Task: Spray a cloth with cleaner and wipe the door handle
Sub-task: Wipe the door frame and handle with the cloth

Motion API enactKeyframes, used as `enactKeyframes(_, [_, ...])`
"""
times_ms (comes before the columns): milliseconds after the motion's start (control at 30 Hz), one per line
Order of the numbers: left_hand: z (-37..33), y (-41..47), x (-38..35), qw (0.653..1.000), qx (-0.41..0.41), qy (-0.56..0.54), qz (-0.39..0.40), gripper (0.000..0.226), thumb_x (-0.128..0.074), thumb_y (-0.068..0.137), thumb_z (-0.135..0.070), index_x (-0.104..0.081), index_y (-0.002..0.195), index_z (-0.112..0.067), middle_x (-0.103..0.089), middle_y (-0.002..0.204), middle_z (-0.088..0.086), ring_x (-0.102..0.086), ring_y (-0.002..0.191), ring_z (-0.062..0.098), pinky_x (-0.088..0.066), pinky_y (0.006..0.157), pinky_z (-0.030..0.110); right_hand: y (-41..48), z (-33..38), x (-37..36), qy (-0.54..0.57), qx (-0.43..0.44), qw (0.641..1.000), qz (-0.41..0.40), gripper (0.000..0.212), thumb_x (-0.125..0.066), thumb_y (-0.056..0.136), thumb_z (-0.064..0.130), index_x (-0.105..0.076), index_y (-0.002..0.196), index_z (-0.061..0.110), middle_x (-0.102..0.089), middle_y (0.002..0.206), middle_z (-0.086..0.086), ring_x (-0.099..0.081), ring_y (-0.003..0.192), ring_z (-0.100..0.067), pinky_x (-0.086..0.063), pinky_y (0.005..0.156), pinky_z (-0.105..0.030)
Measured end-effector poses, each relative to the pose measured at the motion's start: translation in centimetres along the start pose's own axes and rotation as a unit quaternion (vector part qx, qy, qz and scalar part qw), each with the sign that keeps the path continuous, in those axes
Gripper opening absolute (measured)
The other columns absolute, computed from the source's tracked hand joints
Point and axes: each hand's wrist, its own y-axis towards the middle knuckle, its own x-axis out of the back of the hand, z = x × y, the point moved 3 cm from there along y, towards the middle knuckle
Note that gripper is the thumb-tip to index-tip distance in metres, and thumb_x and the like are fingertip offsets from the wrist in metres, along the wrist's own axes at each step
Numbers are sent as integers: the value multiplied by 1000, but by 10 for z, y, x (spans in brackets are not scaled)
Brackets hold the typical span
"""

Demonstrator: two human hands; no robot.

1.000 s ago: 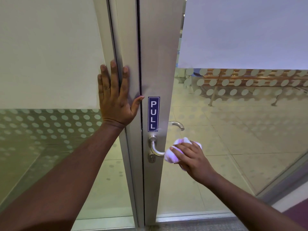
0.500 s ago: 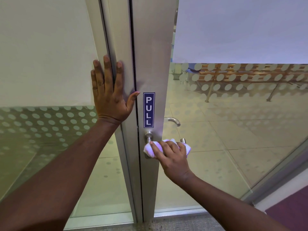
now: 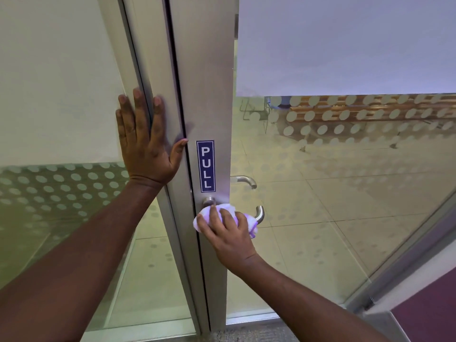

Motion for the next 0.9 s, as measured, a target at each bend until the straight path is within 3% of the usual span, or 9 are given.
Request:
enactKeyframes(333, [-1,2,2,1000,0,-3,2,79,-38,92,-56,-25,151,-6,-29,149,32,-19,140,51,-13,122,51,-27,-53,-16,-30,195,975,-107,53,-35,87,5,-55,132,23,-60,135,-5,-53,116,-30,-41,82,-46])
enactKeyframes(567, [-1,2,1,1000,2,8,5,81,-40,90,-57,-27,150,-4,-30,149,34,-19,140,52,-13,121,52,-41,-111,-27,32,269,959,-87,61,-32,92,-2,-41,144,29,-35,153,0,-40,132,-30,-38,95,-50])
enactKeyframes(700, [-4,1,3,1000,9,10,18,82,-39,90,-58,-23,151,-4,-30,149,34,-18,141,52,-14,121,54,-47,-131,-28,67,291,951,-75,67,-41,88,-6,-37,145,29,-30,156,3,-34,139,-29,-31,106,-50])
enactKeyframes(900, [-5,3,5,999,16,18,36,86,-37,90,-61,-10,153,-11,-26,151,31,-14,143,50,-12,121,53,-52,-146,-19,106,268,954,-80,57,-42,89,-3,-49,138,26,-38,153,0,-37,139,-28,-37,96,-47])
